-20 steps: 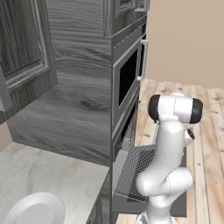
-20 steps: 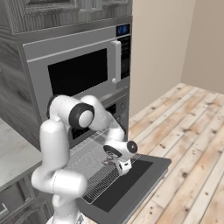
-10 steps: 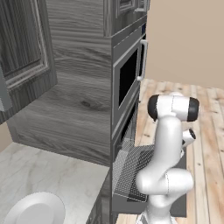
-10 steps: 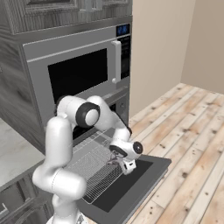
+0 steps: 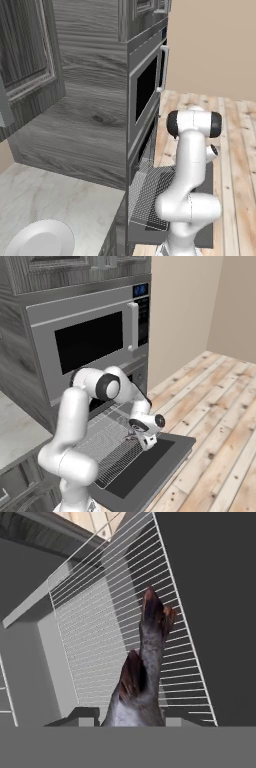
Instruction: Place the fish on the bottom rack of the oven, and slide the tray back inside. Close the oven door.
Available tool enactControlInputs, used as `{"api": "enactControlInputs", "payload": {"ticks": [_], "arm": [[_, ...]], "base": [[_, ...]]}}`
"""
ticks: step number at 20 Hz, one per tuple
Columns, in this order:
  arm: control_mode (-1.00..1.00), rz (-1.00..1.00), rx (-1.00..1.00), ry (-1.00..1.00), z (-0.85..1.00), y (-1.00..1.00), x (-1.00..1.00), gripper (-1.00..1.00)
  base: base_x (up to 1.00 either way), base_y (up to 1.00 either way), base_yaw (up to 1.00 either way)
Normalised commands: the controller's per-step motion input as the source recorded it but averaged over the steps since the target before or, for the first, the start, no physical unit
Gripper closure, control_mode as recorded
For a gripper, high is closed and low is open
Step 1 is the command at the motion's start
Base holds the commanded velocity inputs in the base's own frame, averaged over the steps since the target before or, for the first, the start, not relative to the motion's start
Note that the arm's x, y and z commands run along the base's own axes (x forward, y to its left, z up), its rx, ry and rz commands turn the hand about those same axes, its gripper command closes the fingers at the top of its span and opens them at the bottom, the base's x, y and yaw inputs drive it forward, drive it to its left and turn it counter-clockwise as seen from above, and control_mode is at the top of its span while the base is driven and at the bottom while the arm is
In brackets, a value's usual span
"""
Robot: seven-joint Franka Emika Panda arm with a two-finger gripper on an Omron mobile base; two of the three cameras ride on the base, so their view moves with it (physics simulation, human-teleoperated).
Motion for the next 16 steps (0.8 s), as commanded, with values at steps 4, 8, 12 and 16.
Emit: {"api": "enactControlInputs", "payload": {"ticks": [4,8,12,16], "arm": [[-1.00,0.10,0.00,0.00,-0.33,0.01,0.16,1.00],[-1.00,0.12,0.00,0.00,-0.32,0.10,0.01,1.00],[-1.00,0.10,0.00,-0.01,-0.25,0.20,0.05,1.00],[-1.00,0.09,0.00,-0.03,-0.30,0.28,0.18,1.00]], "base": [[0.00,0.00,0.00],[0.00,0.00,0.00],[0.00,0.00,0.00],[0.00,0.00,0.00]]}}
